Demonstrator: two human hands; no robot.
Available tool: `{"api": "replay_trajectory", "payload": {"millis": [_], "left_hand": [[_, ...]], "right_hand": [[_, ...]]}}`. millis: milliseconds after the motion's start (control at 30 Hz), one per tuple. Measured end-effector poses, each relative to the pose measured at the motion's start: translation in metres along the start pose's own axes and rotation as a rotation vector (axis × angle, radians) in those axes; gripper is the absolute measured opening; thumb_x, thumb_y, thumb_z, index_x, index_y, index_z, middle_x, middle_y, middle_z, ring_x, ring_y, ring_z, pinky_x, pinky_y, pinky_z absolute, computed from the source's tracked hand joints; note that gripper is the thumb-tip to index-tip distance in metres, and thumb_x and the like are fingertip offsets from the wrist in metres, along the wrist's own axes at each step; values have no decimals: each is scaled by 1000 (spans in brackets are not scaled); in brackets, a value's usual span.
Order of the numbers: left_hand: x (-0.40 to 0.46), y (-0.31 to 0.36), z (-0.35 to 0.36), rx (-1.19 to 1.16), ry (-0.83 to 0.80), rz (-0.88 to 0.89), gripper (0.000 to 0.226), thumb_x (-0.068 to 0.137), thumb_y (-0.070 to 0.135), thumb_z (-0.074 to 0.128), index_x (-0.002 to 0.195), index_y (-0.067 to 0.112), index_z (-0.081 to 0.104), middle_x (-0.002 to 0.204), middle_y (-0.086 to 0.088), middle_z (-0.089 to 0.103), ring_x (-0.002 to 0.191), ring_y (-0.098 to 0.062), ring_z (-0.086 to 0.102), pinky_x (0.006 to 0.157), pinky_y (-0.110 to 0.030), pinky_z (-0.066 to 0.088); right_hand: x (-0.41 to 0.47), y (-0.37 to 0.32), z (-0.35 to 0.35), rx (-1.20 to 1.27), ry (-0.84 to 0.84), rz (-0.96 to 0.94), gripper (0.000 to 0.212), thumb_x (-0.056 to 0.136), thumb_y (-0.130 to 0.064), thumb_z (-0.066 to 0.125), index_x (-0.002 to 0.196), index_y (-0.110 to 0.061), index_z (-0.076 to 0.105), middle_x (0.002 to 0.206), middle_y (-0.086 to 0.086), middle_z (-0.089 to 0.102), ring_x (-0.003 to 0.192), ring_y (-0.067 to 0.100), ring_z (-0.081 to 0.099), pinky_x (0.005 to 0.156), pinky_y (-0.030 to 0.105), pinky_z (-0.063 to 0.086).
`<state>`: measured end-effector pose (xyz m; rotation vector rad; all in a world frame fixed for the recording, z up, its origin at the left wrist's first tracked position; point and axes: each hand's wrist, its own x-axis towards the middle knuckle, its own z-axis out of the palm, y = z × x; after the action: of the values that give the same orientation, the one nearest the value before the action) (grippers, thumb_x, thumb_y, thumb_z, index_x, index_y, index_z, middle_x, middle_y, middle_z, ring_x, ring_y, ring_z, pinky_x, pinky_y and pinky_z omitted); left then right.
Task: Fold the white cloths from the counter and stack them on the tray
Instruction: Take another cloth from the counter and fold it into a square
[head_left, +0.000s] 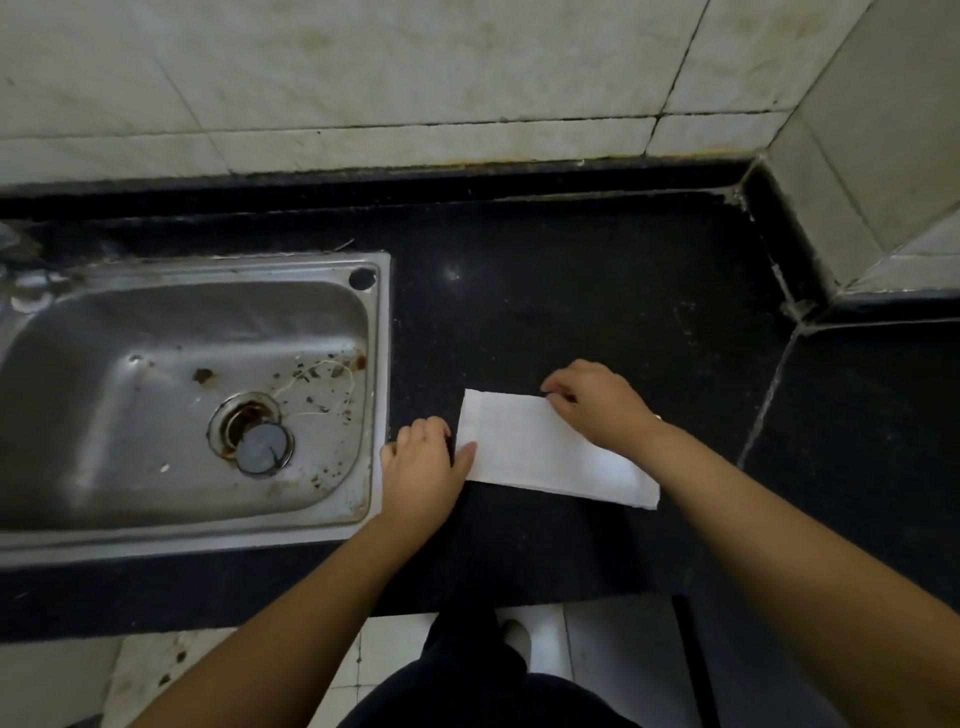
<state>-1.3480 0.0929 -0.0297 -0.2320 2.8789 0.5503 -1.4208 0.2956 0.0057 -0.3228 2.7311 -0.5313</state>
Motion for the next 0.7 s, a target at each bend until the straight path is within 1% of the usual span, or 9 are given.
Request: {"api": "replay_trajectory", "payload": {"millis": [67, 133, 267, 333, 400, 433, 533, 600, 700], "left_hand": [[1, 5, 5, 128, -29, -33, 37, 91, 50, 46, 113, 21, 48, 113, 1, 50, 109, -18, 47, 95, -34, 35], [0, 5, 10, 169, -32, -36, 40, 90, 49, 47, 116, 18, 47, 118, -2, 49, 112, -20, 45, 94, -35, 34], [-3, 2, 12, 98, -12, -58, 41, 90, 46, 50, 120, 18, 46, 122, -2, 45, 116, -21, 42, 95, -34, 32], [-2, -1, 10, 30, -15, -58, 42, 90, 43, 51, 124, 20, 45, 125, -1, 43, 118, -20, 40, 97, -33, 30], [0, -2, 6, -79, -24, -64, 35, 91, 38, 52, 120, 21, 50, 122, 0, 44, 116, -20, 41, 96, -33, 30], [2, -2, 2, -154, -17, -63, 26, 91, 35, 53, 113, 20, 54, 116, 1, 47, 112, -21, 44, 93, -33, 32], [4, 9, -14, -423, 37, -11, 6, 91, 25, 55, 88, 21, 53, 90, 8, 52, 87, -17, 54, 83, -35, 45], [2, 26, -26, -515, 24, 78, 8, 90, 22, 56, 85, 25, 51, 84, 10, 54, 79, -12, 56, 79, -33, 50], [-4, 51, -27, -447, -8, 303, 7, 90, 20, 58, 94, 24, 54, 92, 10, 54, 78, -8, 55, 79, -27, 49]], "right_hand": [[30, -31, 13, -25, -85, -39, 34, 96, -27, 49, 129, -20, 54, 125, 3, 54, 115, 20, 52, 100, 39, 43], [49, -55, 27, -78, -150, -60, 37, 95, -28, 51, 131, -21, 50, 127, 4, 52, 116, 22, 50, 101, 39, 41], [69, -78, 32, -202, -289, -67, 24, 93, -21, 52, 117, -21, 56, 118, 4, 57, 109, 22, 54, 98, 39, 40], [71, -79, 22, -82, -322, -58, 19, 92, -20, 54, 111, -20, 59, 110, 1, 57, 100, 17, 55, 93, 33, 45], [67, -75, 6, 113, -297, -50, 14, 92, -20, 56, 105, -21, 60, 102, -5, 57, 93, 10, 55, 81, 26, 45], [64, -72, -4, 192, -274, -52, 12, 91, -20, 57, 102, -22, 60, 100, -7, 57, 92, 8, 55, 77, 23, 44], [55, -53, -31, 337, -197, -66, 9, 90, -16, 58, 95, -23, 62, 98, -6, 61, 91, 7, 58, 73, 17, 46], [46, -35, -47, 357, -151, -59, 10, 89, -15, 59, 90, -25, 62, 98, -4, 61, 90, 10, 60, 76, 20, 49], [26, -5, -59, 276, -87, -29, 14, 89, -17, 60, 83, -30, 58, 101, -5, 55, 87, 9, 57, 75, 18, 46]]}}
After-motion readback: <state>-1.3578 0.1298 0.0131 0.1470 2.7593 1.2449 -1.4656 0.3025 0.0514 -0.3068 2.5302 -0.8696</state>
